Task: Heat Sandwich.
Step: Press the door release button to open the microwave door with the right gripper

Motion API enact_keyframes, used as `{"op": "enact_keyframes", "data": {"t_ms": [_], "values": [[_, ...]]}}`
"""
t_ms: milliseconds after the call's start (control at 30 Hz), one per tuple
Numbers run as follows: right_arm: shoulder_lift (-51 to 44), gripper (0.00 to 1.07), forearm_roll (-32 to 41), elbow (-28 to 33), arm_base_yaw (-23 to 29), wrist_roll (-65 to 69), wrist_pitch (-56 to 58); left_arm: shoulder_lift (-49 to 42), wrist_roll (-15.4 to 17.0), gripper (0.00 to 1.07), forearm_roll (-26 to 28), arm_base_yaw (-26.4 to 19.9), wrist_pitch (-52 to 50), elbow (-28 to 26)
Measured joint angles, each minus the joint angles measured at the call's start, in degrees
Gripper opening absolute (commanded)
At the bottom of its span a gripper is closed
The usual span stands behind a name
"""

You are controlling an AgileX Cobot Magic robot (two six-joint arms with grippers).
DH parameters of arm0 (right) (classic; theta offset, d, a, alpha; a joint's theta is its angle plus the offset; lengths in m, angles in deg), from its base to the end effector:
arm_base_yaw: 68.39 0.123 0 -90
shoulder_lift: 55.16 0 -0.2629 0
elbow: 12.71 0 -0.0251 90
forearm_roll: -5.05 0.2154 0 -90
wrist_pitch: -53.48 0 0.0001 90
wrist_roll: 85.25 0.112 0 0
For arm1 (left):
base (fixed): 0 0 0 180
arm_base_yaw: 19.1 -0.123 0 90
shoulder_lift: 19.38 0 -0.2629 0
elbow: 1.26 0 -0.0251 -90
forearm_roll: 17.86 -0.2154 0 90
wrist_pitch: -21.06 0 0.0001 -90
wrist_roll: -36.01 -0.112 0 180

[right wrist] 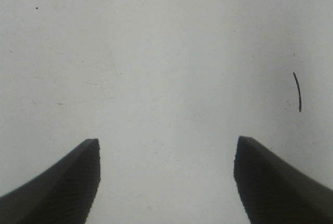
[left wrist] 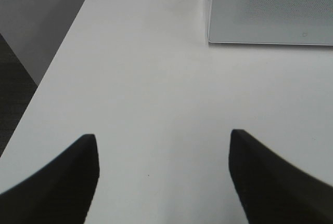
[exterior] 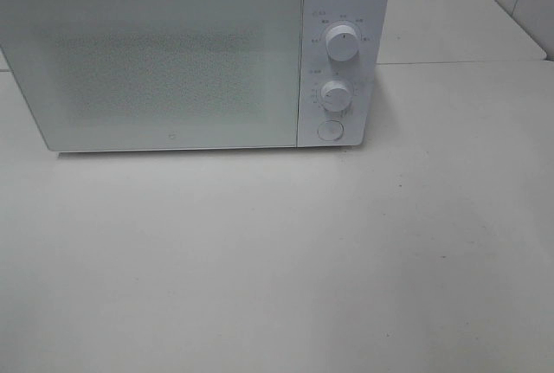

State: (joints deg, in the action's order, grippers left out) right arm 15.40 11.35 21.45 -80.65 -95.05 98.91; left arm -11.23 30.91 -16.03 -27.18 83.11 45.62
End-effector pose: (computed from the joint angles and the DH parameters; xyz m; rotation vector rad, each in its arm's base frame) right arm 0.1807 -0.0303 0.2437 0.1296 2.6091 -0.0063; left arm 0.0020 -0.0029 0.2533 -0.0508 2.0440 0.1056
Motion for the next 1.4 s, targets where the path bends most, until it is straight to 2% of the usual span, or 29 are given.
{"op": "enact_keyframes", "data": {"t_ms": [100, 267, 500, 567, 1167, 1400], "values": [[-2.8, 0.71, 0.7, 1.1, -0.2, 0.0, -0.1, 0.0, 0.0, 0.68, 0.0, 0.0, 0.0, 0.0], [-13.7, 0.71, 1.3, 7.4, -0.2, 0.0, -0.4, 0.0, 0.0, 0.68, 0.0, 0.0, 0.0, 0.0], [-23.9, 0.71, 2.2, 12.8, -0.2, 0.0, -0.5, 0.0, 0.0, 0.68, 0.0, 0.0, 0.0, 0.0], [-29.5, 0.71, 3.5, 14.4, -0.3, 0.0, -0.6, 0.0, 0.0, 0.68, 0.0, 0.0, 0.0, 0.0], [-53.7, 0.71, 4.3, 14.6, -0.3, 1.5, -0.9, 0.0, 0.0, 0.68, 0.0, 0.0, 0.0, 0.0], [-58.7, 0.71, 4.4, 14.6, -0.3, 1.7, -0.9, 0.0, 0.0, 0.68, 0.0, 0.0, 0.0, 0.0]]}}
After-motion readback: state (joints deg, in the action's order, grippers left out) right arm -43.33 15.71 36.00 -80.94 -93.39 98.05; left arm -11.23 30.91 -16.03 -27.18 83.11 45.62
